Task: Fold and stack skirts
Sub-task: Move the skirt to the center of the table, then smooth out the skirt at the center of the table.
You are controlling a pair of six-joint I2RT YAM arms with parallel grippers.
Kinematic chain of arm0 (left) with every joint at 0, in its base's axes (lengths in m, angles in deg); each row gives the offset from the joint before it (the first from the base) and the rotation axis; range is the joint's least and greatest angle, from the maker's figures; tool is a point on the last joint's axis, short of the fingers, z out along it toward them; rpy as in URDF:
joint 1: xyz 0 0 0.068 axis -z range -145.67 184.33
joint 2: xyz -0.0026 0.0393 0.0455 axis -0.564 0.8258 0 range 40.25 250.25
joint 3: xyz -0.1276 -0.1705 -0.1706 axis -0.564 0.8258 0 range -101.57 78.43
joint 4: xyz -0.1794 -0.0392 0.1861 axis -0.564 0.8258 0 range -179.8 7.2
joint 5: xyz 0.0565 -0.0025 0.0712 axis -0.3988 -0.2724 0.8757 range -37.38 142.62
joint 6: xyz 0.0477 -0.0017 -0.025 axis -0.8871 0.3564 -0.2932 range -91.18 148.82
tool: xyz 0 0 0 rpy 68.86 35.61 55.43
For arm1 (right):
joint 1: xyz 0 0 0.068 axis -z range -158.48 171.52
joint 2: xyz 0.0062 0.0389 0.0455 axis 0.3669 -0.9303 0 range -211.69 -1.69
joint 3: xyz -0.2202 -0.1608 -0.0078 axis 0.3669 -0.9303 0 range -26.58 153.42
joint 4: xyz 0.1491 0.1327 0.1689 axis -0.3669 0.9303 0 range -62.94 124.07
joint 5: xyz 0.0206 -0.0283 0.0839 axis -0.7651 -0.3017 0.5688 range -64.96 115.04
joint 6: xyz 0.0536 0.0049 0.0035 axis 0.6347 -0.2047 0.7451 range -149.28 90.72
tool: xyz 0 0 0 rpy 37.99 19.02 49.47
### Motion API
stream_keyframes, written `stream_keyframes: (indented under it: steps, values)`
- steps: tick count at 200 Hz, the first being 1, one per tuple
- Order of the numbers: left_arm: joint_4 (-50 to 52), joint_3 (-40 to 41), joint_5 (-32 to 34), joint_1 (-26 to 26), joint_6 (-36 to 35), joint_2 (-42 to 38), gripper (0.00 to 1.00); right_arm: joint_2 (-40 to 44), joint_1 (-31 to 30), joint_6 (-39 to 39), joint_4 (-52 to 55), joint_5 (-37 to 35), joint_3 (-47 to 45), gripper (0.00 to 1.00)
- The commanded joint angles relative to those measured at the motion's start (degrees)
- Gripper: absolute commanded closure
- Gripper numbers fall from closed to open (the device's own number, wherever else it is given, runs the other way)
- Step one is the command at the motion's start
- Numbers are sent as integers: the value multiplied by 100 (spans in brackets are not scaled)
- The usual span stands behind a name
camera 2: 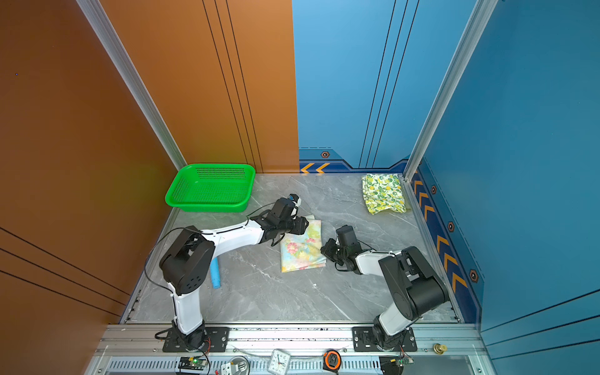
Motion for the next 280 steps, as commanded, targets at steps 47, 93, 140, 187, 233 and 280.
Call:
stream_keyframes:
  steps: [47,93,140,187,233,280]
  values:
    - [-447,-61,-274,-285,-124,847,41,273,-44,-347,1252,-385,-47,100]
    - [-466,75,-422,-293,8,263,41,192,0,-362,1291,-515,80,100]
    - [-484,934,-431,-26,256,-698,40,-113,35,-294,1158,-635,228,100]
    - [-728,1846,-373,377,622,-904,40,-192,45,-169,1005,-631,259,100]
    - [-941,2236,-322,434,773,-684,40,-79,54,-186,1084,-683,270,100]
    - [-737,2467,-340,485,822,-1280,40,28,62,-239,1188,-762,253,100]
